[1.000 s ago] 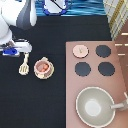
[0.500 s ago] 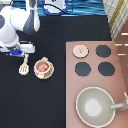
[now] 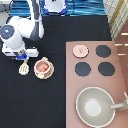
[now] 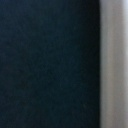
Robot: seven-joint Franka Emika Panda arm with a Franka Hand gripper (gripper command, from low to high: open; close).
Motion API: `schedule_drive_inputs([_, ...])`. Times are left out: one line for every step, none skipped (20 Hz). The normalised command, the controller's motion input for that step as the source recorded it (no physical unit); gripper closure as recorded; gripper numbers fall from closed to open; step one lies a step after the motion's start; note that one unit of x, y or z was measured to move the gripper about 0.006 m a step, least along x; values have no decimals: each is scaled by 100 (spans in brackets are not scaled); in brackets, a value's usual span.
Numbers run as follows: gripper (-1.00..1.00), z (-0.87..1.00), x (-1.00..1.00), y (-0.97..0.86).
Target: Take the lid off the pot, put the pot on the plate, and use the tool to push the pot to the front of the table.
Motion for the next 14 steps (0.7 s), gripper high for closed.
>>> schedule_drive_inputs([100,-13,-36,-10])
schedule_drive_inputs([100,-14,-35,-9])
schedule_drive_inputs([100,-13,-34,-11])
schedule_drive_inputs([100,-16,-33,-13])
schedule_drive_inputs([100,-20,-33,-12])
schedule_drive_inputs([100,-22,-31,-12])
schedule_drive_inputs([100,-22,-27,-12])
schedule_drive_inputs([100,-23,-26,-15])
schedule_drive_inputs([100,-24,-27,-15])
schedule_drive_inputs([100,-23,-22,-15])
schedule_drive_inputs([100,-22,-22,-15])
schedule_drive_inputs([100,-16,-21,-13])
schedule_drive_inputs([100,-12,-22,-11])
schedule_drive_inputs([100,-3,-24,-8])
